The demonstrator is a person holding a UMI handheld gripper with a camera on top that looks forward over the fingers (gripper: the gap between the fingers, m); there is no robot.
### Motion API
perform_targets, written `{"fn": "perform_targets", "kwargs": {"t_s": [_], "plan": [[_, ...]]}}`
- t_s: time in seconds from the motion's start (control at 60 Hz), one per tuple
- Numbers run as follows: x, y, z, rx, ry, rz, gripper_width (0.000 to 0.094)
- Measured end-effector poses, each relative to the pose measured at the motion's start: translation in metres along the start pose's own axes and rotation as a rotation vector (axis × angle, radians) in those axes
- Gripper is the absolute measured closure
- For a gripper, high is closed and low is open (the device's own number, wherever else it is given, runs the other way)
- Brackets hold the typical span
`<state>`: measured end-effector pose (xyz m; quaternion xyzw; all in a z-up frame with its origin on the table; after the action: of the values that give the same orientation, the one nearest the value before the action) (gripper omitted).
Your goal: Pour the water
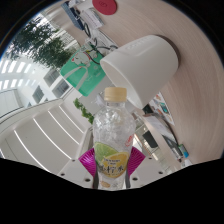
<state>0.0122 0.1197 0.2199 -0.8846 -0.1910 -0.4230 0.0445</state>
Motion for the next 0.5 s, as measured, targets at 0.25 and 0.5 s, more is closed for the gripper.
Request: {"fn": "perform_targets", "kwargs": {"t_s": [0.25,0.5], "plan": [[0.007,0.0,-0.004,0.031,0.0,0.005,0.0578],[0.095,0.043,-0.039,0.026,0.93,0.009,0.0576]]}}
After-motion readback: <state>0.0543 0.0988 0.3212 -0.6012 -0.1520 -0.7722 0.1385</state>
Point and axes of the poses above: the point between the fingertips, and its own axes, seen from behind it with the camera up: x to the left, z up, y backward, against the way the camera looks, the point moved 3 cm from there along y, backward, against the way the camera looks, and after that the axes turned 10 degrees about -z, right-handed, at the moved point
